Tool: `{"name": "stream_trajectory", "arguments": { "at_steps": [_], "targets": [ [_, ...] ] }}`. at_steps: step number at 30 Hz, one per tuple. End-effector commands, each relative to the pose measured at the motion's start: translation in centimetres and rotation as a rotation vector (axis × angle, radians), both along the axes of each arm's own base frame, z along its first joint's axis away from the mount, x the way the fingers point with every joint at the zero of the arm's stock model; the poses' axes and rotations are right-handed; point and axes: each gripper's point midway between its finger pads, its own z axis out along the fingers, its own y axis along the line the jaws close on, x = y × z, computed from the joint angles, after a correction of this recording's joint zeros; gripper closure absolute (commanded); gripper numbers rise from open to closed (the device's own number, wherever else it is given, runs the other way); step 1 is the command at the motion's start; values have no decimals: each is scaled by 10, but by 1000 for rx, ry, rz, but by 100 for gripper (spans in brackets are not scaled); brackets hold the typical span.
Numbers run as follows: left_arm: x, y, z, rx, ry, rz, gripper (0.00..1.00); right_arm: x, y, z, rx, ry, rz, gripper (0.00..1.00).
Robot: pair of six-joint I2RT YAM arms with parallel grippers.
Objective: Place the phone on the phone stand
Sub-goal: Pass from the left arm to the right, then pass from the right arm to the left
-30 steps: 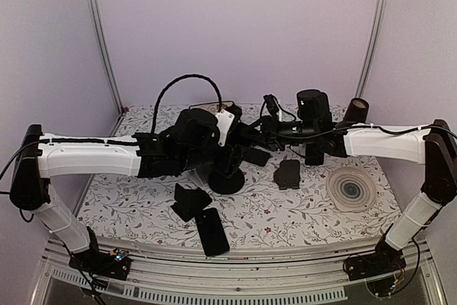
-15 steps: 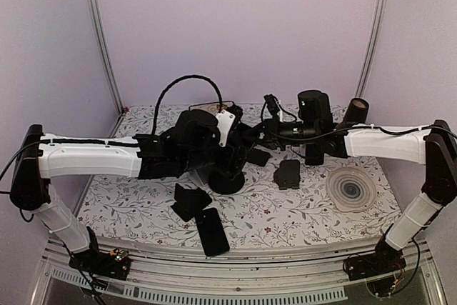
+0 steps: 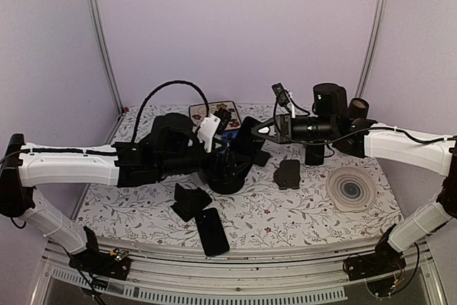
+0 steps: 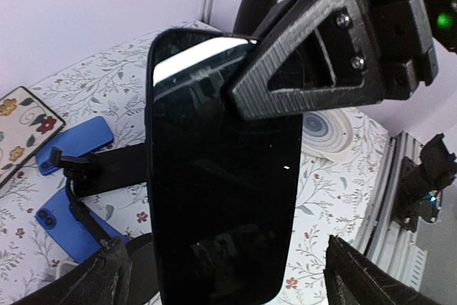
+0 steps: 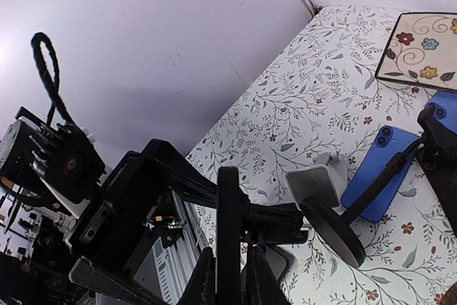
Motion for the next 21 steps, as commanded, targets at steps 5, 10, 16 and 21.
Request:
{"name": "stream_trajectory", "arguments": {
  "at_steps": [5,10,16,21],
  "targets": [
    [-27,4,26,-213,83,-210,10,-32,-15,34,15,-208,114,98],
    [-43,3,24,-251,127,-311,13,-52,-20,44,40,-267,185,98],
    [-61,-5,19,-274,179,-422,19,-72,-23,57,85,-320,269,98],
    [-74,-11,19,-307,212,-509,28,-77,-24,58,87,-335,293,98]
  ]
}}
